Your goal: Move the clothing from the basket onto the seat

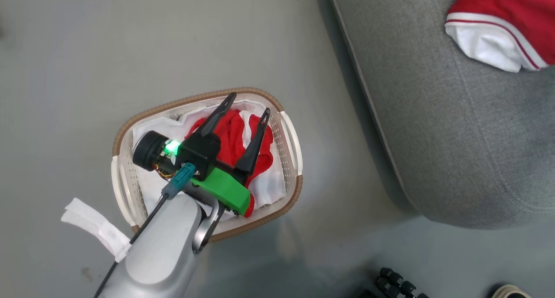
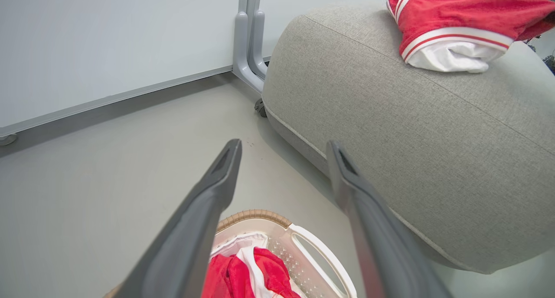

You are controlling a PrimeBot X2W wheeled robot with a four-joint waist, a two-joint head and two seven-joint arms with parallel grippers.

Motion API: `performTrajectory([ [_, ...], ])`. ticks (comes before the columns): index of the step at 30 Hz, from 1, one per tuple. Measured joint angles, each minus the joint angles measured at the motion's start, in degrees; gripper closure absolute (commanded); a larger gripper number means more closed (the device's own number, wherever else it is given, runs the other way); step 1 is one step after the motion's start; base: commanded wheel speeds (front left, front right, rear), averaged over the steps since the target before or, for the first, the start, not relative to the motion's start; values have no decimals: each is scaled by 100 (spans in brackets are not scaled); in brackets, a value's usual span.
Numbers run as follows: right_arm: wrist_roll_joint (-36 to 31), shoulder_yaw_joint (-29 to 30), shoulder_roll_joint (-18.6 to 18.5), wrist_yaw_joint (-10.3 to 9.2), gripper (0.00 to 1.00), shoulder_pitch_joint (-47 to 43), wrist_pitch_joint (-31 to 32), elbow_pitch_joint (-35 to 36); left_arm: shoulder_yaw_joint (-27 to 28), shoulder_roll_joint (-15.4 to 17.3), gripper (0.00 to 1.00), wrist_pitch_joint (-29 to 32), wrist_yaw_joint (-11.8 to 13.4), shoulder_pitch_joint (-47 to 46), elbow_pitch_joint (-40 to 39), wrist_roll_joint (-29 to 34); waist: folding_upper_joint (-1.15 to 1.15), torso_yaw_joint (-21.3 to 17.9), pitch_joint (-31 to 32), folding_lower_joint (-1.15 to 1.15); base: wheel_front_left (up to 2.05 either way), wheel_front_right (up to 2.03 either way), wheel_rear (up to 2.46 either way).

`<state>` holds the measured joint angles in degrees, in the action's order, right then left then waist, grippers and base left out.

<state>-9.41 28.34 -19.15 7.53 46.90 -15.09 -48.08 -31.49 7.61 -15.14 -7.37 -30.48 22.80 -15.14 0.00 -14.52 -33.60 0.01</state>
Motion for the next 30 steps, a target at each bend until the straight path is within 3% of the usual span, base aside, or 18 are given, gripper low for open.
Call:
performTrajectory([
  [7,-64,220,180,0,0,-625,0,198,182,-58,0,-1,0,322,156,-45,0,-3,370,0,0,0,0],
  [16,64,43,427,0,0,-1868,0,453,828,-189,0,0,37,1070,357,24,0,65,1164,-1,0,0,0],
  [30,580,-1018,932,0,0,-2737,0,1537,1659,-400,0,0,108,1917,301,185,0,347,2184,-1,0,0,0],
])
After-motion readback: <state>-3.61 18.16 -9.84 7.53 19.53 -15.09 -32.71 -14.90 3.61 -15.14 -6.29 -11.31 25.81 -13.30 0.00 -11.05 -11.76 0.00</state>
